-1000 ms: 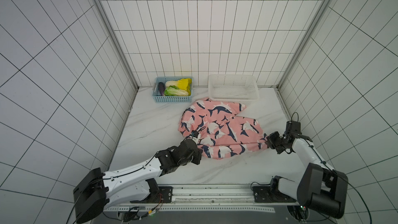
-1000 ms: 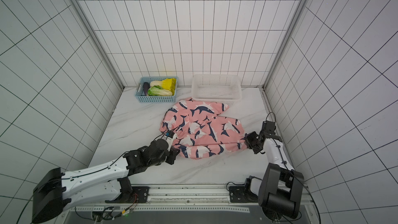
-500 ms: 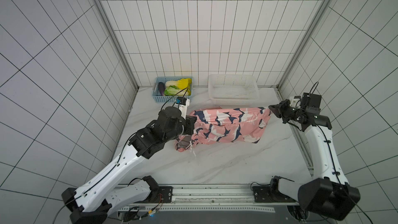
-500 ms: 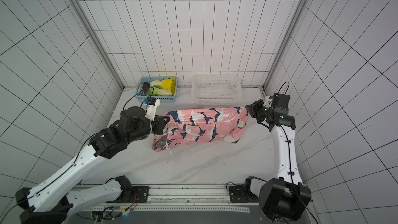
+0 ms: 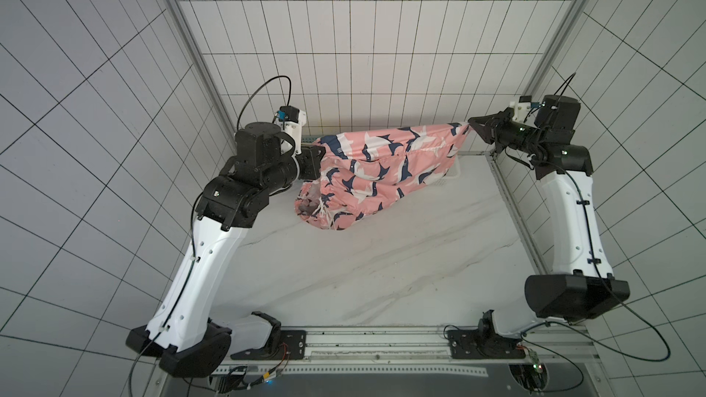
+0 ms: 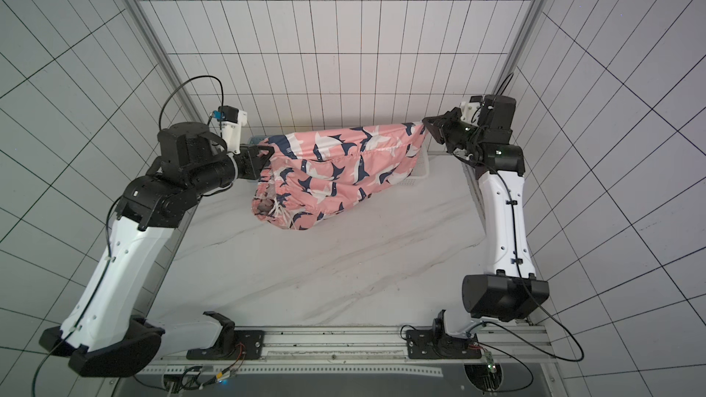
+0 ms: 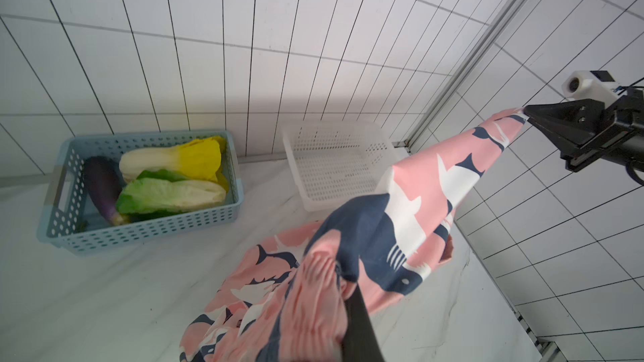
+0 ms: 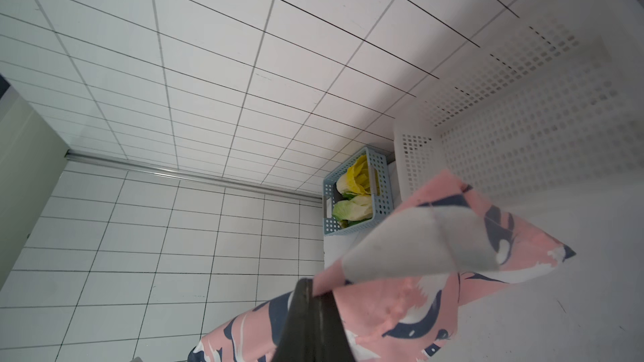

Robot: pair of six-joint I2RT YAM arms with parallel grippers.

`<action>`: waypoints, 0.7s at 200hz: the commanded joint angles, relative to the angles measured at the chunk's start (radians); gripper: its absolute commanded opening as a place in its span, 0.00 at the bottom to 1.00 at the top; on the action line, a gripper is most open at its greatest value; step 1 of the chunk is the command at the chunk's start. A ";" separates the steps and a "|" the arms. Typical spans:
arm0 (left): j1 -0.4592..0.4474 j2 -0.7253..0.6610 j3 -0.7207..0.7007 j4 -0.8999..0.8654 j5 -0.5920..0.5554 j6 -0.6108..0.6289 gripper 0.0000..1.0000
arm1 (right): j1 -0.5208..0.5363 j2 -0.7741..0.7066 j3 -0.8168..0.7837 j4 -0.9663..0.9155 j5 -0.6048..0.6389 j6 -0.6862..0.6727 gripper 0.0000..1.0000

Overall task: Roll up the shorts
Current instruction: Flatten out the shorts at the center of the board.

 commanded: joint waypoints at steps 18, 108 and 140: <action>0.039 -0.144 -0.062 -0.027 0.086 0.008 0.00 | -0.092 -0.096 0.008 0.132 0.165 -0.024 0.00; -0.275 -0.500 -0.842 0.021 0.281 -0.345 0.00 | -0.269 -0.570 -0.766 -0.012 0.443 -0.069 0.00; -0.309 -0.476 -1.028 0.011 0.247 -0.379 0.00 | -0.268 -0.524 -0.800 -0.026 0.460 -0.111 0.00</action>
